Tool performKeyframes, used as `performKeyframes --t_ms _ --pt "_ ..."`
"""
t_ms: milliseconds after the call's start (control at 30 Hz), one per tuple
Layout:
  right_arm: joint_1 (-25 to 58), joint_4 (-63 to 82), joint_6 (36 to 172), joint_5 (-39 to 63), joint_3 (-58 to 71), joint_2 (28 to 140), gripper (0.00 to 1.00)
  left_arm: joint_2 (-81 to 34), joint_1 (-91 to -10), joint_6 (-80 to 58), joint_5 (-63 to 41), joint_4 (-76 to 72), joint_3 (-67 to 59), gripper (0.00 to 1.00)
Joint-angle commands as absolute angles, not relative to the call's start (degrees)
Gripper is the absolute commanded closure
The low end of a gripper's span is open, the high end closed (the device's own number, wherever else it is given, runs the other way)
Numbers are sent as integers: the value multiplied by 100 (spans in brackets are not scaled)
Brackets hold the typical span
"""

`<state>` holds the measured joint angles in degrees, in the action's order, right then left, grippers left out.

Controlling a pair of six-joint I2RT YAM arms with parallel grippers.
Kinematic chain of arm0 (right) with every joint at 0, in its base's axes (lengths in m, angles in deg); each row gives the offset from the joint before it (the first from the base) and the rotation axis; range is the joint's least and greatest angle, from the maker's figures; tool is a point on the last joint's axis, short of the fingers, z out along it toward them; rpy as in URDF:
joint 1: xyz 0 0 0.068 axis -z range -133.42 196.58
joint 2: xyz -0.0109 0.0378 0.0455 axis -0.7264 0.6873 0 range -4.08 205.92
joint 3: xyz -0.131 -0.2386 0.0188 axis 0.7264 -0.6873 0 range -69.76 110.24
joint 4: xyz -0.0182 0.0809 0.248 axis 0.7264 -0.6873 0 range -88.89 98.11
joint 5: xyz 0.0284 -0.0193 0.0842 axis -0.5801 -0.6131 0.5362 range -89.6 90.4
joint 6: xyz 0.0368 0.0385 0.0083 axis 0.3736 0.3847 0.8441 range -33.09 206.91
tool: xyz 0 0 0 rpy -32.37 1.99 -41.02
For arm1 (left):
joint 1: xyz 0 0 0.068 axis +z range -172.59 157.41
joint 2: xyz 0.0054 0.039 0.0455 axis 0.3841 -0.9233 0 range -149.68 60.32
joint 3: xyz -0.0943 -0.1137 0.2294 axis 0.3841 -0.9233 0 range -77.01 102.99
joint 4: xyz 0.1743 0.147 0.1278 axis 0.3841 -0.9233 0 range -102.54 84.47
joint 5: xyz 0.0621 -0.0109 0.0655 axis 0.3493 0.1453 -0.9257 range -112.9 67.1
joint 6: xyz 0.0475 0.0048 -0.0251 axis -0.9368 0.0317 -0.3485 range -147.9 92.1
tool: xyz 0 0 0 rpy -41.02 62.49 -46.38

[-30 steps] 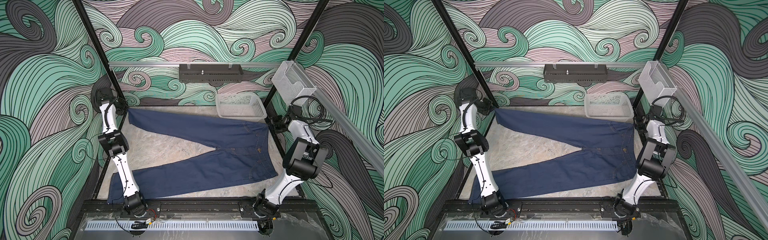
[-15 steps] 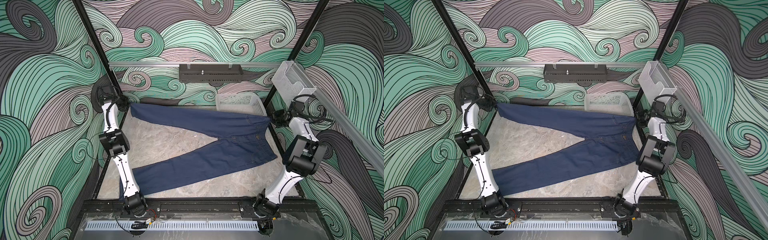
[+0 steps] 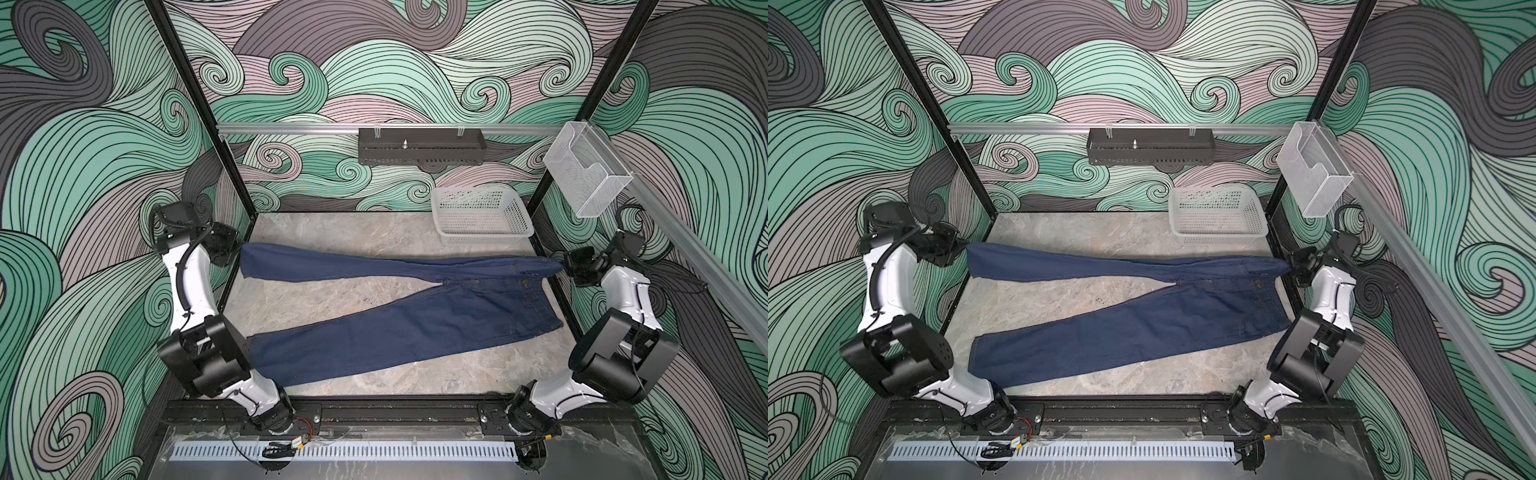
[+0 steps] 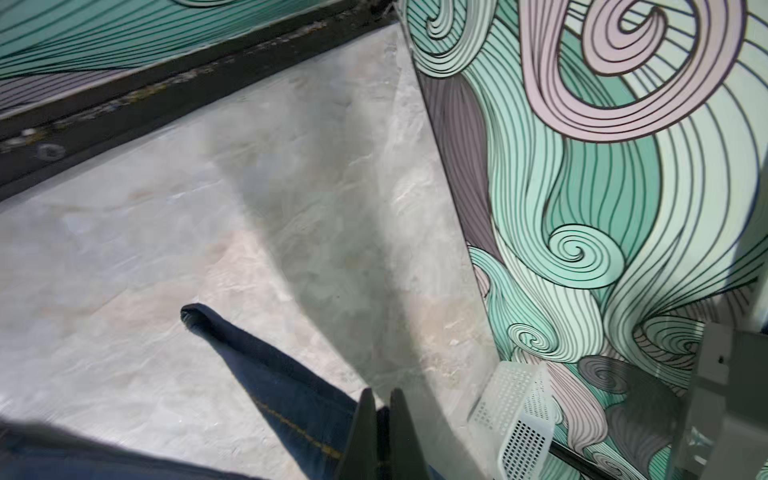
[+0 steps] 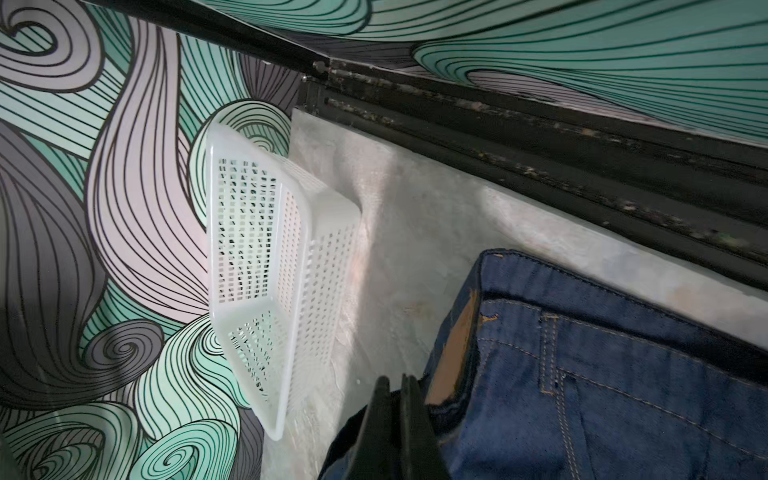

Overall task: Fold and stack the trousers
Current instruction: Fold the trousers at the center of the table.

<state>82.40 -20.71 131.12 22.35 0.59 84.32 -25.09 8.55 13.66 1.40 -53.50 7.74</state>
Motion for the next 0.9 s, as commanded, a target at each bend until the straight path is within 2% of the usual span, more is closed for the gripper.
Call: performKeyframes --t_ms 0,133,433,567,767,867 --pt "8306 -2259 12800 2218 -250 8291 100 -1848 932 1299 -142 -5015 -210 100" --pt "8323 -2377 12600 2034 -567 8084 100 -1215 1059 1206 -241 -5094 -935 100" --pt "8322 -2141 12514 1166 -1232 7582 100 -404 1377 1184 -762 -5582 -1479 100" --pt "8323 -2333 12613 1099 -848 7976 100 -446 1425 1301 -626 -5304 -1530 100" --pt "8310 -2816 12640 888 134 8291 100 -847 1541 1557 -318 -5420 -900 100" --pt "8310 -2928 12475 603 82 8235 100 -879 1613 1495 -274 -5660 -846 100"
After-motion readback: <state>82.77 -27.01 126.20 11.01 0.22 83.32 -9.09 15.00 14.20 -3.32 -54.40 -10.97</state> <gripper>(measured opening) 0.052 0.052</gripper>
